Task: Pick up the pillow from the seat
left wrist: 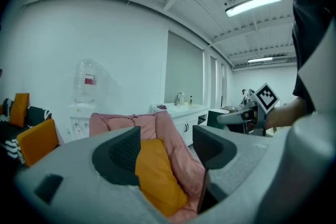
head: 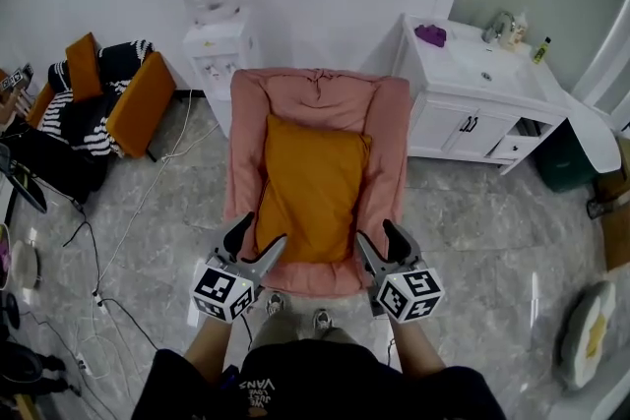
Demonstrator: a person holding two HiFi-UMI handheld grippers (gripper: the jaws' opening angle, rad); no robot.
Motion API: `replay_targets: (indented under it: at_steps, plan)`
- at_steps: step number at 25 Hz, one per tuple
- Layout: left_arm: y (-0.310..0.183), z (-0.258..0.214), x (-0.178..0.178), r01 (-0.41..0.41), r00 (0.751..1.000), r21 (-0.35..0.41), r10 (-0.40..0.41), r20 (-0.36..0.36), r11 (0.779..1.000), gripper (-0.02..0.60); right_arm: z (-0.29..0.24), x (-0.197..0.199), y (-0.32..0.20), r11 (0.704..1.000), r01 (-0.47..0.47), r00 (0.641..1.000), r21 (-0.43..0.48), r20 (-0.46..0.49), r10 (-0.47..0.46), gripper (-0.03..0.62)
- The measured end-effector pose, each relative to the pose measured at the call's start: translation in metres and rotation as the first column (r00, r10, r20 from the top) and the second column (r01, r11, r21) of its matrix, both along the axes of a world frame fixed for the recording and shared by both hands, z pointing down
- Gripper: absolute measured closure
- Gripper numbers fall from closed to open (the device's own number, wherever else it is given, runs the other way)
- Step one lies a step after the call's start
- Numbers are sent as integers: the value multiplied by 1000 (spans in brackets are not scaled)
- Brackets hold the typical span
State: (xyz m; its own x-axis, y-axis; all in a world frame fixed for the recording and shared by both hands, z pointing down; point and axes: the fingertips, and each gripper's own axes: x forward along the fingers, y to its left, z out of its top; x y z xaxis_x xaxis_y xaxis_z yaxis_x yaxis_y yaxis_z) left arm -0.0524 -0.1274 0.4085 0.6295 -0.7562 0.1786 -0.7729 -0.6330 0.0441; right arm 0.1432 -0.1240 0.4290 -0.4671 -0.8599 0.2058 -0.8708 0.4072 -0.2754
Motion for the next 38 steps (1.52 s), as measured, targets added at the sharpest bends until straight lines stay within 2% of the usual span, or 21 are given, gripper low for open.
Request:
replay_targets:
  at_steps: [4,8,11,21,25,30,38]
  plan:
    - [-36,11,-8,-13,1000,-25,13,-13,1000,275,7,1,-23,999,-47,999,-12,-8,47,335]
    - [-72,18,-5,-85,996,-27,85,-5,996,275,10,-1,-44,992,-124,992,-2,-7,124,336]
    - [-102,26,-10,-111,994,-37,111,-12,993,275,16,-6,-61,987,-159,987,-10,-17,159,336]
    - [-163,98,-27,-116,993,-152,120,12,982,275,70,-5,-105,963,-244,969,-115,-64,238,338]
    - [-167,134,-35,-120,992,-225,125,7,967,275,101,-6,-115,947,-265,964,-180,-87,253,338]
    - [-176,184,-52,-101,994,-333,110,9,937,275,138,-13,-134,928,-277,960,-250,-109,257,338]
    - [-201,247,-74,-44,998,-430,61,26,902,275,203,-19,-159,898,-278,960,-340,-131,248,338]
